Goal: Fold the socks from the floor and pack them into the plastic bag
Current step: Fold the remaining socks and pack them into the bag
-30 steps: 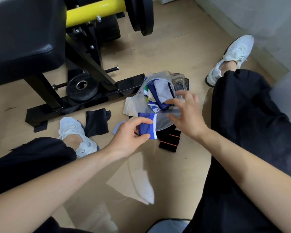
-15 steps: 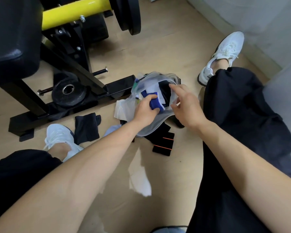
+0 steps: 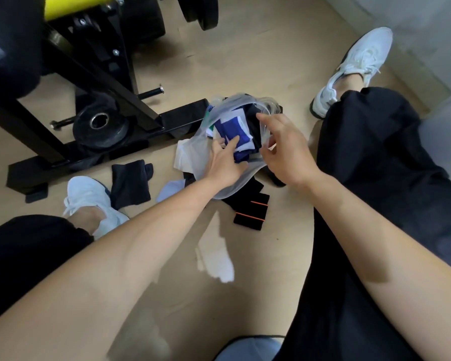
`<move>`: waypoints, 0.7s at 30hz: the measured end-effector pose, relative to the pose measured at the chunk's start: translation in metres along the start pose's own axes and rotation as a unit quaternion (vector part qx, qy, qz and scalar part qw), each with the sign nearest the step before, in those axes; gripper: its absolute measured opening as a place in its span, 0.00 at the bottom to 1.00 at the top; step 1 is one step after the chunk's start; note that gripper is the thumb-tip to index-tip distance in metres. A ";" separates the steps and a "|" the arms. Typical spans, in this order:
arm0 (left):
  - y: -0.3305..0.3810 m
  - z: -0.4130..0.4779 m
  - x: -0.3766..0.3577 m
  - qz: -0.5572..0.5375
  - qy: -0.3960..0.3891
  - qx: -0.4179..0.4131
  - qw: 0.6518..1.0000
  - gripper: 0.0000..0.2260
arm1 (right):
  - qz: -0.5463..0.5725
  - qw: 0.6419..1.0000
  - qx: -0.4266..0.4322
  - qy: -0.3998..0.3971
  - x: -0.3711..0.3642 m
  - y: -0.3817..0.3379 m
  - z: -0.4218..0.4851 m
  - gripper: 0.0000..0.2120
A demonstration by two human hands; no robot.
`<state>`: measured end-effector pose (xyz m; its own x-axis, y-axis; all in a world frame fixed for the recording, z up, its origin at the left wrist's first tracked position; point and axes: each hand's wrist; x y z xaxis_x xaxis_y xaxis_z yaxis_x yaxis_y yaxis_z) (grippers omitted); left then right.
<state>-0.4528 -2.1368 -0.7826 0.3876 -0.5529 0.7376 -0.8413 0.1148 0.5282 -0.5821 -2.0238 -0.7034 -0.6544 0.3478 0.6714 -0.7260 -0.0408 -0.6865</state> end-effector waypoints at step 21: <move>-0.087 -0.087 -0.122 0.333 -0.098 -0.084 0.934 0.34 | 0.028 0.999 0.005 -0.030 0.014 0.001 -0.013 0.23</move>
<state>-0.3942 -2.0080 -0.8819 -0.2911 -0.4506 0.8439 -0.7936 0.6063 0.0500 -0.5888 -2.0070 -0.6982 -0.7047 0.2883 0.6482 -0.6904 -0.0682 -0.7202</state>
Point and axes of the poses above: each hand's wrist, its own z-axis towards the middle knuckle, its own x-axis out of the back of the hand, y = z × x, and after that the axes turned 14 degrees about x, right-handed
